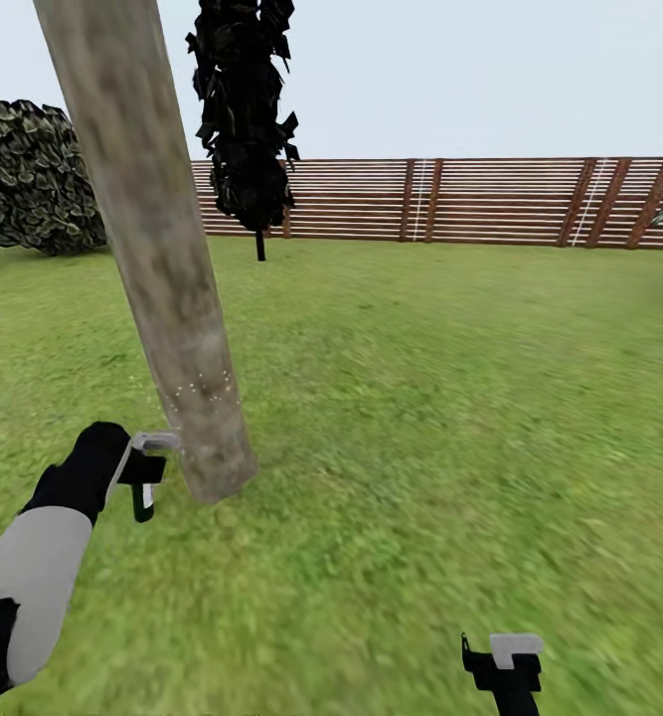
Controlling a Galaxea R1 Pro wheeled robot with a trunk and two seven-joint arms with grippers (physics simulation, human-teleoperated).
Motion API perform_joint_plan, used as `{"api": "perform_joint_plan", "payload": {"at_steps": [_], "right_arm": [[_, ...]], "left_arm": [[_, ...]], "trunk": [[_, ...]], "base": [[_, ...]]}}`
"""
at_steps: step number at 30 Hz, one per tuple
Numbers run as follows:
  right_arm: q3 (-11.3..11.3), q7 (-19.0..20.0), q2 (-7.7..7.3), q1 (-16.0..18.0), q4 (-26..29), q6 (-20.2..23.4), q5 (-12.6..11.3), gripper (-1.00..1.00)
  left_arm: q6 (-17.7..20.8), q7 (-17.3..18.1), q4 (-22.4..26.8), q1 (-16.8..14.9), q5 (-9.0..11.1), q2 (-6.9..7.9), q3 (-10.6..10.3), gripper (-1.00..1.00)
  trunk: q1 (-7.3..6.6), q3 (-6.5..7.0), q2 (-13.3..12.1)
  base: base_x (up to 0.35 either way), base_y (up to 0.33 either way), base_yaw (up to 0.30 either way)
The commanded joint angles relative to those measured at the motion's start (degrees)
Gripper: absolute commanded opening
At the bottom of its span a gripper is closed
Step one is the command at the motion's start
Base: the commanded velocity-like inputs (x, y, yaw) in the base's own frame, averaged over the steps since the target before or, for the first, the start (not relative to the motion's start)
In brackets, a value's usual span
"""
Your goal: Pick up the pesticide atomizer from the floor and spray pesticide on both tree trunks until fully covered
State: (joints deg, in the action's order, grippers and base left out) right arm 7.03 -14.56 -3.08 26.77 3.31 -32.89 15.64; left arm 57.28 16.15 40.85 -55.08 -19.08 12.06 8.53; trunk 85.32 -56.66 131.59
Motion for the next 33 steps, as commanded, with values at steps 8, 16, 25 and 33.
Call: {"api": "perform_joint_plan", "payload": {"at_steps": [8,16,25,33], "right_arm": [[0.45,-0.21,0.0,0.04,-0.06,-0.16,0.62,1.0],[0.45,-0.21,0.0,0.04,-0.06,-0.16,0.62,1.0],[0.44,-0.21,0.0,0.04,-0.06,-0.16,0.62,1.0],[0.44,-0.13,0.0,0.04,-0.06,-0.16,0.62,1.0]], "left_arm": [[0.03,0.29,0.32,0.15,-0.39,-5.76,0.22,-1.0],[-0.14,0.2,0.13,2.41,-0.71,-1.35,1.75,-1.0],[-0.15,0.14,0.75,2.67,-0.55,-2.57,1.65,-1.0],[-0.15,0.18,0.36,2.68,-0.78,0.19,1.84,-1.0]], "trunk": [[-0.01,-0.05,0.02],[-0.01,-0.05,0.02],[-0.01,-0.05,0.02],[-0.01,-0.05,0.02]], "base": [[0.08,-0.068,0.019],[0.166,-0.209,0.0],[0.004,-0.268,0.129],[0.114,-0.062,0.275]]}}
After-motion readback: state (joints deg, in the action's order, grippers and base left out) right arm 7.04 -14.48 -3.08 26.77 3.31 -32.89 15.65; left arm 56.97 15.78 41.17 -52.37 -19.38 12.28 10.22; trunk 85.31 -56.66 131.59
